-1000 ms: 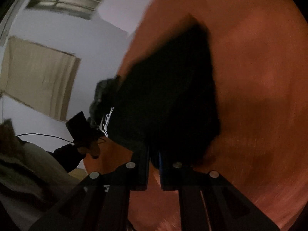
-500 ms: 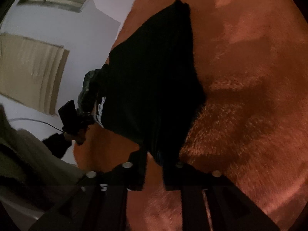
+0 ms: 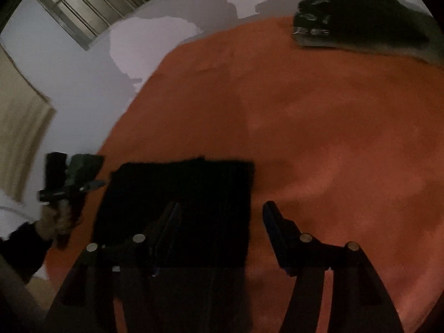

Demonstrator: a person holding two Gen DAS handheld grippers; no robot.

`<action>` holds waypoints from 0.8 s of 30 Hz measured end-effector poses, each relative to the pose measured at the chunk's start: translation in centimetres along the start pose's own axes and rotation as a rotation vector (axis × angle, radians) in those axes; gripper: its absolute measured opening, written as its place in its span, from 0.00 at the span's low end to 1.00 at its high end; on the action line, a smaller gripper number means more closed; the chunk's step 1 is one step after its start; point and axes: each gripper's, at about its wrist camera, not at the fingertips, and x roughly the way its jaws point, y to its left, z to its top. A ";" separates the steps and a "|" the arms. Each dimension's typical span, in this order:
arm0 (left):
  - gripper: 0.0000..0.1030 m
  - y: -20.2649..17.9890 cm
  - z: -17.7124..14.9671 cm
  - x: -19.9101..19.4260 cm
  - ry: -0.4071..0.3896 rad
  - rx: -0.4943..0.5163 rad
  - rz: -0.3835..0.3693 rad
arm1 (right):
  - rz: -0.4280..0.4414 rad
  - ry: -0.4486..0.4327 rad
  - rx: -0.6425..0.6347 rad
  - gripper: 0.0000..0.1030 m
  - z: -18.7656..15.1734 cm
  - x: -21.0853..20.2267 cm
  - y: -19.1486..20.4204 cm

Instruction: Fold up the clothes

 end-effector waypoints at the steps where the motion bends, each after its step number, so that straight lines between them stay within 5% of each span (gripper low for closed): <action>1: 0.59 -0.2 0.3 0.9 0.001 -0.014 0.011 | -0.033 0.007 -0.003 0.57 0.6 1.4 0.1; 2: 0.45 -0.3 0.6 1.8 0.001 -0.030 0.021 | -0.067 0.018 -0.003 0.52 1.0 2.4 0.0; 3: 0.35 -0.3 0.7 2.4 0.000 -0.042 0.013 | -0.078 0.014 -0.002 0.28 1.0 2.5 0.1; 4: 0.13 -0.4 0.6 2.5 -0.017 -0.051 0.017 | -0.089 0.009 -0.002 0.06 1.1 2.7 0.1; 5: 0.07 -0.6 0.5 2.6 -0.037 -0.060 0.026 | -0.101 0.005 -0.001 0.03 1.2 2.9 0.1; 11: 0.07 -3.4 0.4 0.7 -0.174 -0.008 0.041 | -0.154 -0.086 0.017 0.02 1.4 0.9 0.3; 15: 0.09 -2.9 1.1 2.8 -0.123 0.029 0.109 | -0.201 -0.105 0.010 0.02 1.8 0.5 -0.1; 21: 0.42 -1.2 1.0 4.2 -0.098 -0.044 0.182 | -0.235 -0.020 0.033 0.04 1.6 3.5 -1.3; 24: 0.47 -0.8 1.0 1.6 -0.157 -0.071 0.232 | -0.282 -0.031 0.050 0.22 1.6 2.2 -1.2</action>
